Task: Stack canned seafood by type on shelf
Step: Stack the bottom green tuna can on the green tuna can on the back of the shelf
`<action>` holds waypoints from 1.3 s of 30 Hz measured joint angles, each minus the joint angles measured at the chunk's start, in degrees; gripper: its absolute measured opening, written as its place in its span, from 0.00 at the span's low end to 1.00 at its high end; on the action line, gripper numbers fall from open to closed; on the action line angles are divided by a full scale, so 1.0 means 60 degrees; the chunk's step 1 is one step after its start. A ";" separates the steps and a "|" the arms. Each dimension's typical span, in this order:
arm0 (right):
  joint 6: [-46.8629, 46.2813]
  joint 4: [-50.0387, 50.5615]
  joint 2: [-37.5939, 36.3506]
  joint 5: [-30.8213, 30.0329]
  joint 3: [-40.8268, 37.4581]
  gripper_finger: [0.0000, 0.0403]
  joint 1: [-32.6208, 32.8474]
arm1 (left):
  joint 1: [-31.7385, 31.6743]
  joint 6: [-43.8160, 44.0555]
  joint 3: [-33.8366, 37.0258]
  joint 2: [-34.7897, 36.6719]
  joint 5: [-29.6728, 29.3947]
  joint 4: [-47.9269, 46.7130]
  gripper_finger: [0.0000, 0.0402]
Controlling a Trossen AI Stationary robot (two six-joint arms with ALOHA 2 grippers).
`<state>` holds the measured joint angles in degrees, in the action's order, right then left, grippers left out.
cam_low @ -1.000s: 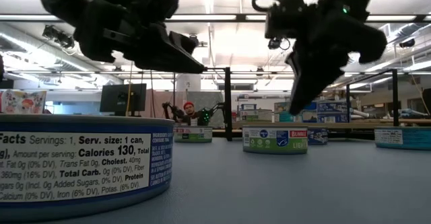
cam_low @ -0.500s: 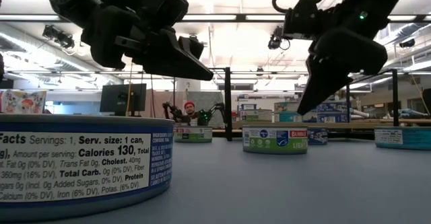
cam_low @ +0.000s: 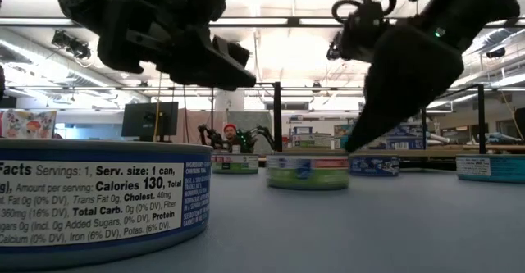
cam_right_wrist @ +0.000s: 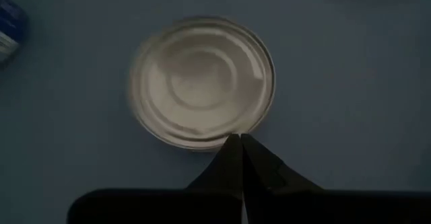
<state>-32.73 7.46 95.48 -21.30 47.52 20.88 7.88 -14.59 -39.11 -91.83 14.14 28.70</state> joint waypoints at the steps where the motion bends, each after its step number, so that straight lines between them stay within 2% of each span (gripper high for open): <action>1: 0.0133 -0.0224 0.0000 0.0000 -0.0042 0.01 0.0000 | 0.0000 0.0003 0.0000 -0.0003 0.0020 0.0047 0.00; 9: 0.0464 -0.1040 0.0000 0.0210 -0.0057 0.05 -0.0159 | -0.0004 -0.0059 0.0000 -0.0004 -0.0446 0.0038 0.01; 15: 0.1050 -0.0583 -0.0132 0.0245 -0.0057 0.02 -0.0176 | 0.0141 -0.0550 0.0000 -0.0004 -0.0567 0.0114 0.09; 20: 0.1144 0.0205 -0.0299 -0.0691 -0.0073 0.01 0.0209 | 0.0252 -0.0546 -0.0023 -0.0241 -0.0600 -0.0043 0.17; 24: 0.0881 0.0199 -0.0310 -0.0832 -0.0292 0.01 0.0277 | 0.0304 -0.0610 -0.0308 -0.0770 -0.0637 -0.0144 0.18; 28: 0.0373 0.0187 -0.0310 -0.0838 -0.0579 0.01 0.0280 | 0.0412 -0.1383 -0.0717 -0.1249 -0.0765 -0.0326 0.18; 39: 0.0070 -0.0002 -0.0310 -0.0841 -0.0859 0.01 0.0317 | 0.0463 -0.3366 -0.2063 -0.2217 -0.1271 -0.2478 0.18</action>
<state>-32.32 7.44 93.62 -26.35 42.37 22.79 10.66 -34.79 -51.49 -105.14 6.52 13.83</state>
